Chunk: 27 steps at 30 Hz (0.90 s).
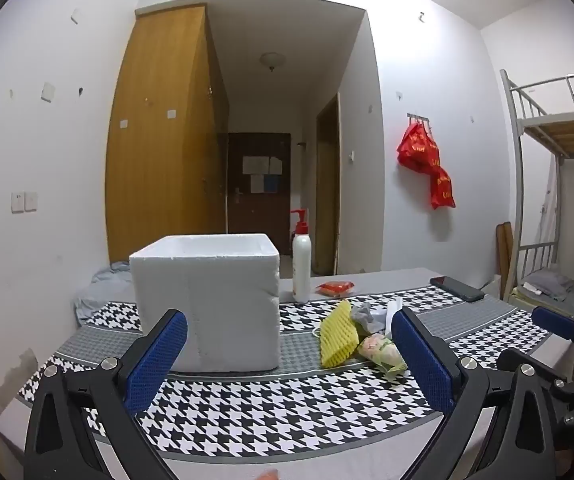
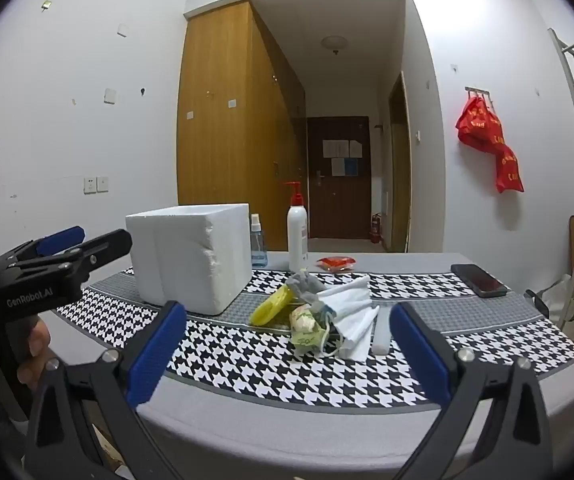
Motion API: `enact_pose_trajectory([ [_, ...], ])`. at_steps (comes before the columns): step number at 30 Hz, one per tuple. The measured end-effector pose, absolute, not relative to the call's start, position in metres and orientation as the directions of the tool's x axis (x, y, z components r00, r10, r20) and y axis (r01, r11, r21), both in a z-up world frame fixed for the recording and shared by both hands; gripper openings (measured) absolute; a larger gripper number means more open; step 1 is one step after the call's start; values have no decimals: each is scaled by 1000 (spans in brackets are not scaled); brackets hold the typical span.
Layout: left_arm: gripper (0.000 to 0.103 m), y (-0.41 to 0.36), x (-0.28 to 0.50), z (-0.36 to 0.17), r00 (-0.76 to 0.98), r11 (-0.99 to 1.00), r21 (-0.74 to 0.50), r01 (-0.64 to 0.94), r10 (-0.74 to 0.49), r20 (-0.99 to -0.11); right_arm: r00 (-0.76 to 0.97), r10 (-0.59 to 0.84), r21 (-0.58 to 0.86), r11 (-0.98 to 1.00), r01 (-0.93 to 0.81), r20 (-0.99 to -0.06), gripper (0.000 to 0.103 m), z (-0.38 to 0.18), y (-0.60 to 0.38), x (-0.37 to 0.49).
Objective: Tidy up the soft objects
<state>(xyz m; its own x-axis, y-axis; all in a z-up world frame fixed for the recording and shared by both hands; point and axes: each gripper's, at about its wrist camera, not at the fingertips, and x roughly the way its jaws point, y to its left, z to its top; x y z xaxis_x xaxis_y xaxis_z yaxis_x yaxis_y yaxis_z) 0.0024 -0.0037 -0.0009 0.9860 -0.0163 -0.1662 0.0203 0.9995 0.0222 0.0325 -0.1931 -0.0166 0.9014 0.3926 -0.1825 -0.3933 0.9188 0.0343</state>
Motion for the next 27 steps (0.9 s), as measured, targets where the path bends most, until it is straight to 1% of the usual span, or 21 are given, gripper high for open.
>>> enact_pose_trajectory([
  [2,102,8,2,-1,987,999,-39,17,-23,-159,901,393,38,919,-393,-184,103,-17,-194,33],
  [14,102,-4,6,-7,982,999,-6,35,-35,-184,904,386,31,921,-388,-182,103,-15,-195,32],
  [27,102,-2,4,-3,985,999,-11,39,-40,-169,904,387,27,921,-389,-182,103,-16,-194,32],
])
